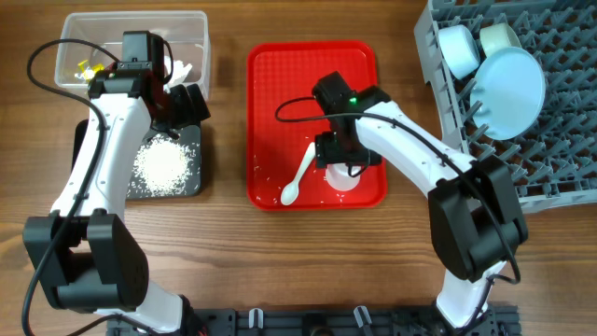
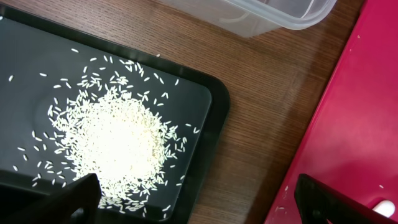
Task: Sort waste into correct bins and load items into the dishwasher rack
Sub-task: 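Reach the right gripper to the red tray and grasp the white cup, then carry the white cup to the rack and place it upside down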
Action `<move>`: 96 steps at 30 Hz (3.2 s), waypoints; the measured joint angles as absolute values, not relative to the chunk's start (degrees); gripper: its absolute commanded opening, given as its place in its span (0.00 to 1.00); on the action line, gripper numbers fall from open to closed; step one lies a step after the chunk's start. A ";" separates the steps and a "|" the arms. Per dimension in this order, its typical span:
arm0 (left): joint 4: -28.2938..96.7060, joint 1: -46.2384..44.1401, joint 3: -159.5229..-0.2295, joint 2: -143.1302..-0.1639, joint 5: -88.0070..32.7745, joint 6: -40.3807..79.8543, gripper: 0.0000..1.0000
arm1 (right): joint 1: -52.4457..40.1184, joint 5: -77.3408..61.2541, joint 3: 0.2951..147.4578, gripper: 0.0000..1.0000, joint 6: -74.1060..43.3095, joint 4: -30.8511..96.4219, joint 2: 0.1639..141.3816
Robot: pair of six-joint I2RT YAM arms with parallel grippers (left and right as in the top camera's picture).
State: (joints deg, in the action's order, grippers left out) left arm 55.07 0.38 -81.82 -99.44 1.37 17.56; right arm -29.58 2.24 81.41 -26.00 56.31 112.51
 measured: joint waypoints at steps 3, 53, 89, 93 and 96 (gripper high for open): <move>55.07 0.38 -81.80 -99.44 1.39 17.56 1.00 | -29.30 2.39 81.12 0.85 -26.37 56.64 112.51; 55.07 0.38 -81.80 -99.44 1.37 17.56 1.00 | -29.32 -1.48 71.33 0.72 -23.09 52.99 107.42; 55.07 0.38 -81.80 -99.44 1.37 17.56 1.00 | -11.31 -4.71 92.71 0.59 -11.11 82.06 96.73; 55.07 0.38 -81.80 -99.44 1.37 17.56 1.00 | 0.16 -4.73 93.30 0.59 -8.43 84.79 91.94; 55.07 0.38 -81.80 -99.44 1.37 17.56 1.00 | 9.10 -4.58 93.27 0.59 -6.68 85.06 91.68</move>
State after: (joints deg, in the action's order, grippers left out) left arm 55.07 0.38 -81.80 -99.44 1.37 17.56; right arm 9.10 -4.58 93.27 -6.68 85.06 91.68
